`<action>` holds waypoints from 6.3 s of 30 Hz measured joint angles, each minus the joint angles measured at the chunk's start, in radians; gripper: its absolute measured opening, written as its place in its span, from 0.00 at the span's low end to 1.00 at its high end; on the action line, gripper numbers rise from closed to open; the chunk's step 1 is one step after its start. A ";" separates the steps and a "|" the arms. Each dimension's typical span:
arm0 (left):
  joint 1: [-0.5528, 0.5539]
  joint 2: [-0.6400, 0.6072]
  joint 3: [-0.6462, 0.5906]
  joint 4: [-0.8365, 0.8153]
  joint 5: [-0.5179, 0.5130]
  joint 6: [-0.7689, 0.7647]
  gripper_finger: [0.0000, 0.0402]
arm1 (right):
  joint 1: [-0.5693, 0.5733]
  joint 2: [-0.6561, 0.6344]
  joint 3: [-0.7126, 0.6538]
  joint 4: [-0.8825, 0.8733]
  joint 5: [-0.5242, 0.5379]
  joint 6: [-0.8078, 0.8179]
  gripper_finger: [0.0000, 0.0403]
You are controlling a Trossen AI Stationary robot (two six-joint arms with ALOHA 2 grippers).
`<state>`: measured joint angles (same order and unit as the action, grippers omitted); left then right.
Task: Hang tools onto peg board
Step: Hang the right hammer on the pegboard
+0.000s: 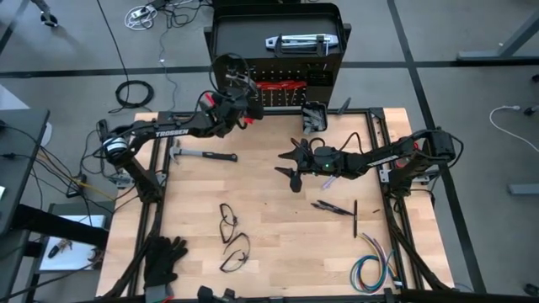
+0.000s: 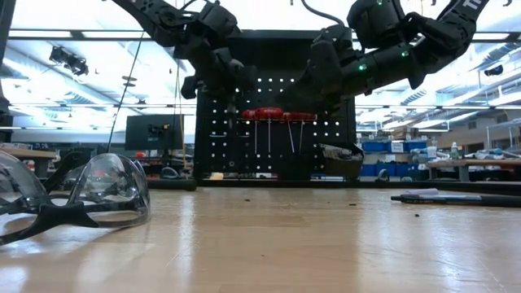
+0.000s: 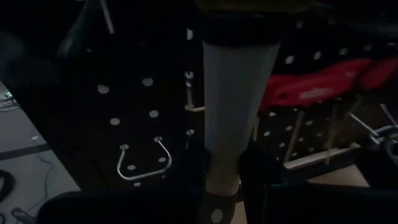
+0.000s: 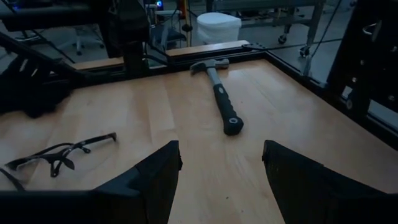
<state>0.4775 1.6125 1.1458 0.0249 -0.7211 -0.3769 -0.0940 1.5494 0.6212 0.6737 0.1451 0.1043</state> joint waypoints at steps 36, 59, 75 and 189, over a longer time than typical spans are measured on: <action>0.043 0.055 0.009 0.034 -0.005 0.016 0.25 | 0.000 0.000 0.000 0.012 -0.018 -0.009 0.59; -0.011 -0.080 0.004 -0.316 -0.034 0.033 0.52 | 0.000 0.000 0.000 -0.004 -0.035 -0.014 0.59; -0.200 -0.196 -0.016 -0.694 -0.234 0.062 0.53 | 0.000 0.001 0.000 -0.049 -0.036 -0.011 0.59; 0.045 -0.101 -0.208 0.566 0.069 1.708 0.53 | -0.074 0.001 0.000 -0.173 -0.035 0.054 0.59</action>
<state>0.5226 1.5120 0.9379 0.5908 -0.6520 1.3314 -0.1677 1.5501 0.6212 0.5006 0.1097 0.1580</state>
